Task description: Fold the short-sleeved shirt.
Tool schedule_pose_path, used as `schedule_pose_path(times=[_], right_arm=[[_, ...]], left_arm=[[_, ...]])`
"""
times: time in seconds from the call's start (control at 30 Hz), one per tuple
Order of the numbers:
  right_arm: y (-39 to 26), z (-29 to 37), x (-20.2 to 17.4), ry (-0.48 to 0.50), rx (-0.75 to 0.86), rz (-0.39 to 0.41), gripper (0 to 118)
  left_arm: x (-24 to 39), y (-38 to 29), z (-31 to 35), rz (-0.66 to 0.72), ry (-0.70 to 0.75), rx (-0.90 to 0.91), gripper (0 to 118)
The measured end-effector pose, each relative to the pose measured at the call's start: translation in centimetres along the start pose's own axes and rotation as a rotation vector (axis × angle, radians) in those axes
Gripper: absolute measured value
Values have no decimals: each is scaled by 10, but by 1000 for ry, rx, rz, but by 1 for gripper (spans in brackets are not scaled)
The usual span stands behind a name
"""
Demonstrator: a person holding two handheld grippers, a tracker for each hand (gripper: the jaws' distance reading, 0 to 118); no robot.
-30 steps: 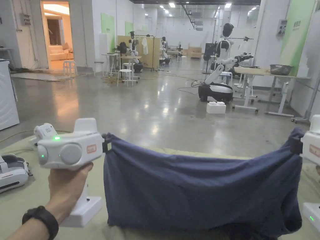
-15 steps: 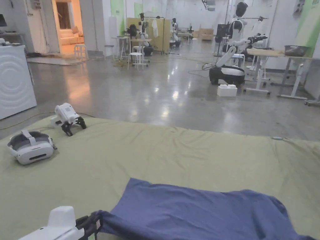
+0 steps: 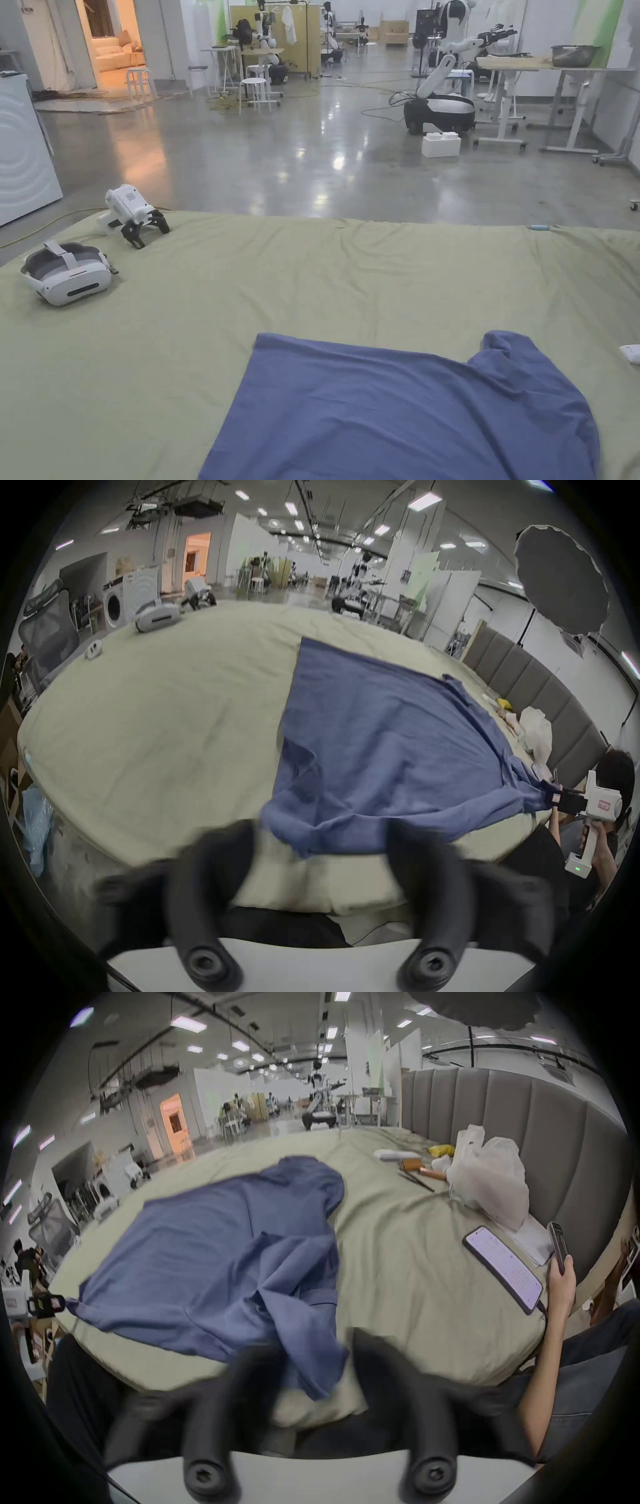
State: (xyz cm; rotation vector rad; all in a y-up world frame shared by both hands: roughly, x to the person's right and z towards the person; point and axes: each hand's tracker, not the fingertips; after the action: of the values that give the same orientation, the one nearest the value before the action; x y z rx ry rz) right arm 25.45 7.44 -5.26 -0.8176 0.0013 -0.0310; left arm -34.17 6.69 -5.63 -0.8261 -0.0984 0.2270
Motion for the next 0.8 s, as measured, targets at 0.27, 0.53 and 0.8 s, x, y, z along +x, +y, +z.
schedule_pose_path(times=[0.27, 0.53, 0.8], right_arm=[[42, 65, -7, 148, 224, -79, 81], [97, 173, -64, 124, 638, 101, 71], [98, 183, -90, 110, 722, 162, 0]], left_arm=[[50, 40, 84, -148, 139, 401, 102], [154, 72, 196, -336, 196, 849, 99], [170, 74, 211, -296, 113, 909, 0]])
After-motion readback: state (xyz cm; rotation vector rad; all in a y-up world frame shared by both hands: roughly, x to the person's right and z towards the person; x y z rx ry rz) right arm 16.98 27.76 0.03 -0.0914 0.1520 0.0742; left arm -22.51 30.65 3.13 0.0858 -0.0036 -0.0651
